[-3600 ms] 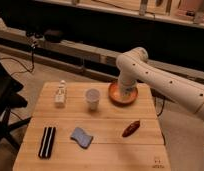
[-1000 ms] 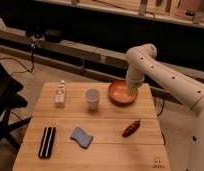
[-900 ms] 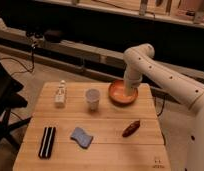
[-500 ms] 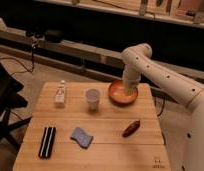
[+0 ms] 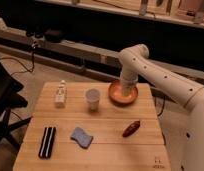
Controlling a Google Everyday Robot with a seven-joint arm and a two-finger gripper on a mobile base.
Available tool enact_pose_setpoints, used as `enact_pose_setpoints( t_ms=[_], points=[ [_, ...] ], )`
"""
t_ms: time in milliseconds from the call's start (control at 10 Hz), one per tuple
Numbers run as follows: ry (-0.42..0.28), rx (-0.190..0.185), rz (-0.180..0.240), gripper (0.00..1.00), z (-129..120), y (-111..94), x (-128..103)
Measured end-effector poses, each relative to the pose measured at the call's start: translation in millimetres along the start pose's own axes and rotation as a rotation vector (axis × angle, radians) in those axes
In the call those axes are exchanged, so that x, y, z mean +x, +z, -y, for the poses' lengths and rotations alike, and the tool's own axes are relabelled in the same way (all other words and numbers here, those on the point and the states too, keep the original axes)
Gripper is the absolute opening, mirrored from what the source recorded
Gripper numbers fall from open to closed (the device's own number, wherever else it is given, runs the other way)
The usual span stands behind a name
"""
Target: Move the arm in a circular motion
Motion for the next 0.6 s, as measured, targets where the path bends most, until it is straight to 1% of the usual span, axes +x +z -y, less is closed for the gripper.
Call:
enact_pose_setpoints(
  t_ms=[300,500,600],
  points=[
    [-0.008,-0.007,-0.001,0.00,-3,1,4],
    [-0.012,-0.005,0.001,0.00,-6,2,-9],
    [-0.012,-0.004,0.000,0.00,-7,3,-10]
  ],
)
